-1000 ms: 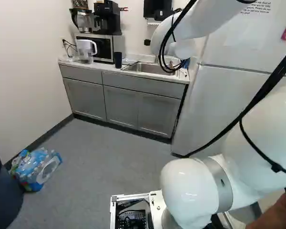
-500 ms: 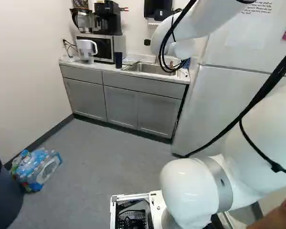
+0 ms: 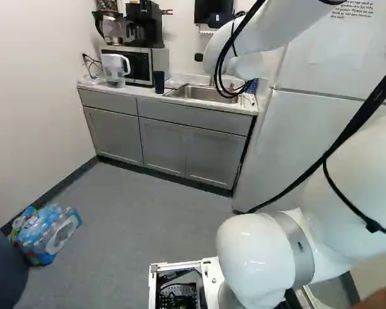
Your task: Rinse the cup and place it in the tray
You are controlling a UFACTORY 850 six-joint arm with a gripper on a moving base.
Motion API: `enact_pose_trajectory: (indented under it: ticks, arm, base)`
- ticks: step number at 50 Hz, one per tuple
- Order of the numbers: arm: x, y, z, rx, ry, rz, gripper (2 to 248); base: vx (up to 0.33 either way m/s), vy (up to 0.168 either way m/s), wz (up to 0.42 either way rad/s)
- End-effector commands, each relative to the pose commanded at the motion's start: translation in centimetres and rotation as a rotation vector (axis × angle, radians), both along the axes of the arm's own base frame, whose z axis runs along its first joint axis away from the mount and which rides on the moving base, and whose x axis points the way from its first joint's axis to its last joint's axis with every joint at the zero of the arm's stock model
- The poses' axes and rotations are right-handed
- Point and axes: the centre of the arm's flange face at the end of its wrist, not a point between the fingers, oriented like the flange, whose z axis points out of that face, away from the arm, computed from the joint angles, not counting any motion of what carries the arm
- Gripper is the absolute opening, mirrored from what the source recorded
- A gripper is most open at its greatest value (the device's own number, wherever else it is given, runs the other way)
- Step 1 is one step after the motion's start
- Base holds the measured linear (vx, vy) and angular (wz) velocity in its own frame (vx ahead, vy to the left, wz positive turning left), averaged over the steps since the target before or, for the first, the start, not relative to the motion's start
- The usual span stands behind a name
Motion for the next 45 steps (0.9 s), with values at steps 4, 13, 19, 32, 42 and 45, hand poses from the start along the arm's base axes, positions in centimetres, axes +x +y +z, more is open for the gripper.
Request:
enact_pose_trajectory:
  ticks: [4, 13, 19, 32, 42, 45]
  arm:
    - [0.0, 0.0, 0.0, 0.0, 0.0, 0.0, 247]
    - [0.0, 0.0, 0.0, 0.0, 0.0, 0.0, 247]
    - [0.0, 0.0, 0.0, 0.0, 0.0, 0.0, 247]
    - [0.0, 0.0, 0.0, 0.0, 0.0, 0.0, 247]
    - [0.0, 0.0, 0.0, 0.0, 0.0, 0.0, 247]
    - [0.0, 0.0, 0.0, 0.0, 0.0, 0.0, 247]
  base:
    - [0.096, -0.001, -0.016]
    - [0.099, -0.006, 0.003]
    - [0.09, -0.024, -0.014]
    - [0.109, -0.024, 0.008]
    - [0.132, -0.007, 0.128]
    - [0.141, -0.004, 0.137]
